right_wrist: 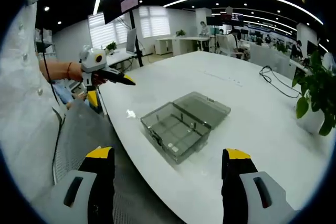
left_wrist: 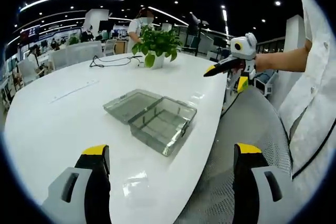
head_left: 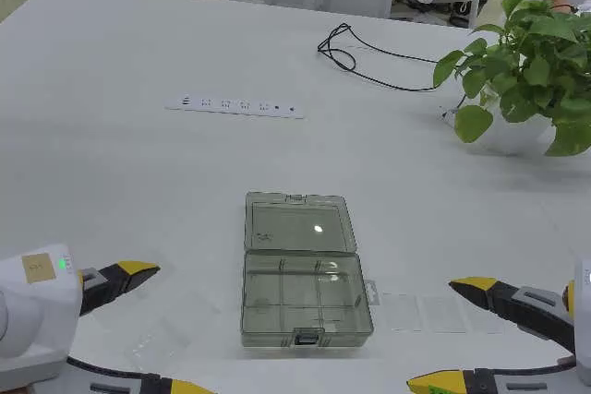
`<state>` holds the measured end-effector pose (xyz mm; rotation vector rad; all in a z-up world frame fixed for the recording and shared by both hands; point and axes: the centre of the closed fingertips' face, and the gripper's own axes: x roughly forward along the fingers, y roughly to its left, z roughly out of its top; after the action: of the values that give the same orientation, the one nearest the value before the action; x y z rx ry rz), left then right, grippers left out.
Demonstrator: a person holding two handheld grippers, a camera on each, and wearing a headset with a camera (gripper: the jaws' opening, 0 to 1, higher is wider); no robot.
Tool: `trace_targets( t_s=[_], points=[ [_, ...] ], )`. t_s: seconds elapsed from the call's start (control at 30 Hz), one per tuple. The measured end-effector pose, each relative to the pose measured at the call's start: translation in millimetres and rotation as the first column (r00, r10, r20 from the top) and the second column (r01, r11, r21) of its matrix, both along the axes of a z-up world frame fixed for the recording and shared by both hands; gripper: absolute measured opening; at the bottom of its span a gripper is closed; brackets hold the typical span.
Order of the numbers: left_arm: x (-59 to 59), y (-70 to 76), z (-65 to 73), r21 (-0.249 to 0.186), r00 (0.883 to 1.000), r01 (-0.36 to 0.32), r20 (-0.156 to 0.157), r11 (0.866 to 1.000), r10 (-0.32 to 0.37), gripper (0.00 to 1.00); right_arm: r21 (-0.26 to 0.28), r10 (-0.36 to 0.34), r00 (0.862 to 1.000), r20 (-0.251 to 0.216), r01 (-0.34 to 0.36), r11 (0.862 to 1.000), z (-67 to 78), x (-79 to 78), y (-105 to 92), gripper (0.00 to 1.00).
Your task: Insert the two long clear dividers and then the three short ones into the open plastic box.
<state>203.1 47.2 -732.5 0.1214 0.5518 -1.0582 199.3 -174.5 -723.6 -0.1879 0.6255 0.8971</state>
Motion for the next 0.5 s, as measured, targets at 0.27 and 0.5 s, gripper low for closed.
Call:
trace_targets(
  t_s=[0.27,0.5],
  points=[
    [0.8,-1.1,-2.3,0.001,1.0,0.003,-0.005,1.0,-0.003,1.0,0.003,0.002,1.0,0.001,-0.002,1.0,0.0,1.1,0.6,0.85],
    [2.9,-0.4,-4.8,0.001,1.0,0.006,-0.007,1.0,-0.006,1.0,0.002,0.005,1.0,0.001,-0.005,1.0,0.6,2.9,1.8,0.85]
  ],
)
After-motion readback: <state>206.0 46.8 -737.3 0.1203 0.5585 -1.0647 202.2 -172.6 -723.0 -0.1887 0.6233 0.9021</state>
